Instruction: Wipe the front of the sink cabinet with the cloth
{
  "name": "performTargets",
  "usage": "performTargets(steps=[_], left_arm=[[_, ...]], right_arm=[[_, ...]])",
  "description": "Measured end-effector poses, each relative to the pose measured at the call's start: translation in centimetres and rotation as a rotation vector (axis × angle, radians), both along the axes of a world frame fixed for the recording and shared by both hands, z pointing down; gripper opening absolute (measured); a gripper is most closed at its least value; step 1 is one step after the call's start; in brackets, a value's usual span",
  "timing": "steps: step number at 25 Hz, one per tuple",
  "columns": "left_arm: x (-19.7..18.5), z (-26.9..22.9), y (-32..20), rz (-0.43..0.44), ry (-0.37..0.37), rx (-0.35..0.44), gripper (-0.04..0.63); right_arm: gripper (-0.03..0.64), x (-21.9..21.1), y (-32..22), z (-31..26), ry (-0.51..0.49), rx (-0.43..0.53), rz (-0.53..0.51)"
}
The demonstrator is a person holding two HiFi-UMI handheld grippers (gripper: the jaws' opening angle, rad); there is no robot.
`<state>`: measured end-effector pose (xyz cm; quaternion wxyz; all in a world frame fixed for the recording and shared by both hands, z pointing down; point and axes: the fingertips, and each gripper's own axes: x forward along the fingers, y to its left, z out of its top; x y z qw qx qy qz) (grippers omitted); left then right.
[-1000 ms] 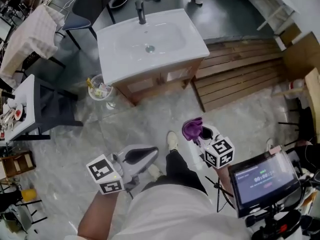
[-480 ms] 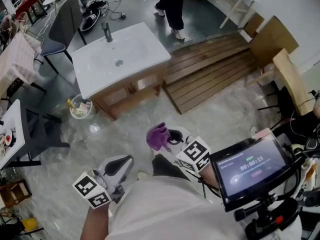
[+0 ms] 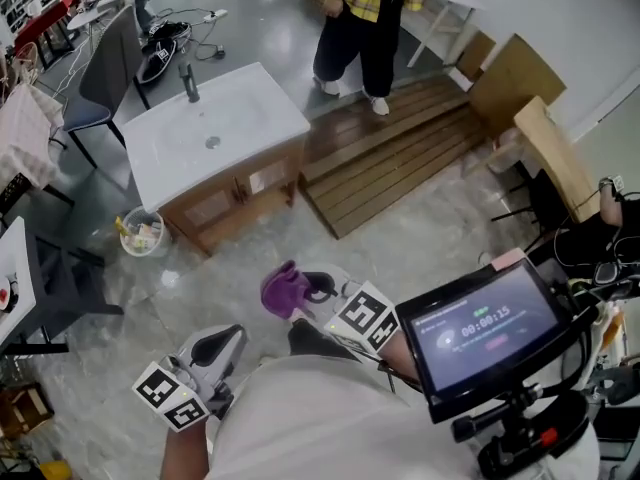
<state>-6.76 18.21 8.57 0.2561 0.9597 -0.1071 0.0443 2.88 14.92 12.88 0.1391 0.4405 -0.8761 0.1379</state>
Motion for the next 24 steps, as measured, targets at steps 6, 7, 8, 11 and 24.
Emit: performTargets(steps=[6,7,8,11,24], left_arm=[[-0.7,0.7,0.3,0.01,-0.005,-0.008,0.006],[-0.8,0.7,0.3,0.011,-0.007,-0.008,0.006],[-1.0,0.6,0.3,0.012,-0.009,-0.007,0.006],[-1.3,0.3,0.2,0.012,-0.013,0.001,0.006],[-2.4,0.3,-0.1,-0.008,-0.029,0.015,0.006]], right_arm=[[0.075,-1.3,0.4,0.0,0.009,0.003,-0.013],[0.075,-1.6,0.5,-0.2,0.01,0.003,-0.018],[0.075,-1.9,0.5,-0.3,0.011,0.003,-0.024],[0.075,-2.8,0.5,-0.8,0.012,0.006,-0.043],[0.075,-4.2,0.0,-1.5,0.031,0.01,-0.072]])
